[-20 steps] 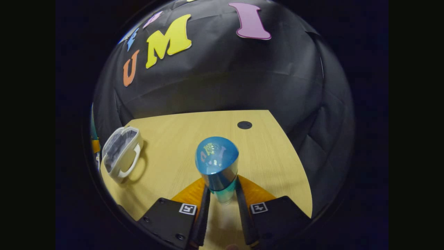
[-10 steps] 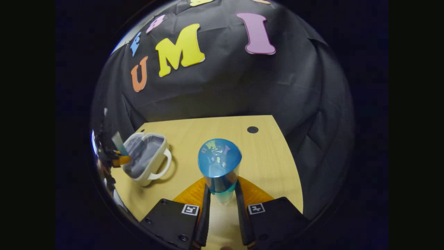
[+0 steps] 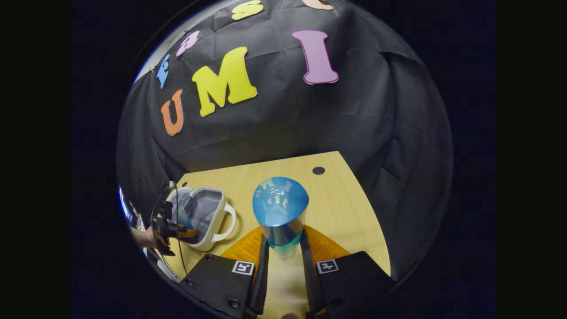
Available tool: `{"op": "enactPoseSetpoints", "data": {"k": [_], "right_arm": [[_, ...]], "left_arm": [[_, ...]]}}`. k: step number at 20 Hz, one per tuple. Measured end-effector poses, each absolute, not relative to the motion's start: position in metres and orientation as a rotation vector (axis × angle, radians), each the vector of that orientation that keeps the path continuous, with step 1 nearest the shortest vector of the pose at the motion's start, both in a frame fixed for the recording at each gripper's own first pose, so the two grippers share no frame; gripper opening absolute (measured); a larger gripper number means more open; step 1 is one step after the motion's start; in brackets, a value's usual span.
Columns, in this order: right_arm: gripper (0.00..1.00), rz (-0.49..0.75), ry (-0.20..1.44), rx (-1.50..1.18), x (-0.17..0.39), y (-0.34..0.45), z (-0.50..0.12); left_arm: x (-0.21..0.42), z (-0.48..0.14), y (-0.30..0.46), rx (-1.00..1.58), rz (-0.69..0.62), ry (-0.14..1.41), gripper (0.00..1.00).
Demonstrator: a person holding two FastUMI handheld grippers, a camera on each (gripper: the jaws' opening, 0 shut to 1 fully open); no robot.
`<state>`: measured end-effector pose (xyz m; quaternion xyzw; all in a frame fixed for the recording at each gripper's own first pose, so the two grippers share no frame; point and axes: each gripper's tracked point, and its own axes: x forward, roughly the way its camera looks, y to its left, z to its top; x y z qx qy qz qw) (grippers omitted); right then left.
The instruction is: First open the suitcase, pack the skin care products into it, and then close the suitcase.
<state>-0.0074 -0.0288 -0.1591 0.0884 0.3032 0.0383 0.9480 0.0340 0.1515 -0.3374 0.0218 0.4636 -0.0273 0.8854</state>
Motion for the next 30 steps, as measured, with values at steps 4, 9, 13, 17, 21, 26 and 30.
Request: {"op": "enactPoseSetpoints", "data": {"k": [4,9,13,17,21,26,30], "right_arm": [[0.34,0.109,0.606,0.158,-0.015,-0.010,-0.156],[0.34,0.182,0.592,0.106,-0.022,0.014,-0.149],[0.34,0.245,0.600,0.080,-0.027,0.035,-0.151],[0.31,0.336,0.612,0.060,-0.024,0.074,-0.152],[0.34,0.459,0.639,0.088,-0.007,0.152,-0.152],[0.34,0.535,0.757,0.134,0.021,0.259,-0.195],[0.34,0.508,0.903,0.158,0.026,0.311,-0.254]], "left_arm": [[0.038,-0.336,0.150,0.046,-0.039,0.979,0.43],[0.037,-0.340,0.150,0.026,-0.015,0.997,0.45],[0.034,-0.334,0.140,-0.005,-0.031,0.979,0.47],[0.032,-0.317,0.136,-0.015,-0.039,0.936,0.52],[0.027,-0.253,0.138,-0.061,-0.045,0.753,0.82],[-0.019,-0.212,0.177,-0.053,0.010,0.639,1.00],[-0.055,-0.209,0.208,-0.094,0.048,0.631,1.00]]}}
